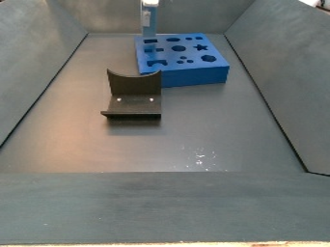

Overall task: Pick up the rectangle object. Move to above the board. Insert the rectangle object.
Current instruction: Insert the rectangle object.

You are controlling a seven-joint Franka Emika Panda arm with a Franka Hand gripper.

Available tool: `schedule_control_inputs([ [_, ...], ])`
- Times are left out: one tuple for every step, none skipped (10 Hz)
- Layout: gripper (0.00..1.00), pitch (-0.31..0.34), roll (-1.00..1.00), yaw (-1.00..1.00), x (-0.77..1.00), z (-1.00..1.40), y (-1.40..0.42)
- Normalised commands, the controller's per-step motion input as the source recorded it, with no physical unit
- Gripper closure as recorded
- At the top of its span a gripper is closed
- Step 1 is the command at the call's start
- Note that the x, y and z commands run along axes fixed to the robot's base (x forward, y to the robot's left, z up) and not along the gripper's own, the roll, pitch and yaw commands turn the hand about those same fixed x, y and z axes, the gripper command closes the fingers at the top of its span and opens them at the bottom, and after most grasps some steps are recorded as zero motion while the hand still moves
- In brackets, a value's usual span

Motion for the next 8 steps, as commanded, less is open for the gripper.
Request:
schedule_control_inputs([
  [1.00, -0.020, 0.00, 0.00, 0.00, -0.09, 0.00],
  [1.00, 0.000, 0.00, 0.00, 0.00, -0.11, 0.00],
  [1.00, 0.000, 0.37, 0.00, 0.06, -0.40, -0.13],
  [1.00, -0.054, 0.55, 0.00, 0.00, -0.66, -0.22],
  [1.00, -0.051, 0.58, 0.00, 0.00, -0.72, -0.23],
  [1.00, -0.097, 0.41, -0.02, 0.00, -0.62, -0.15],
  [1.00, -0.123, 0.42, -0.01, -0.01, -0.64, -0.14],
  [1.00, -0.077, 0.48, 0.00, 0.00, -0.75, -0.14],
])
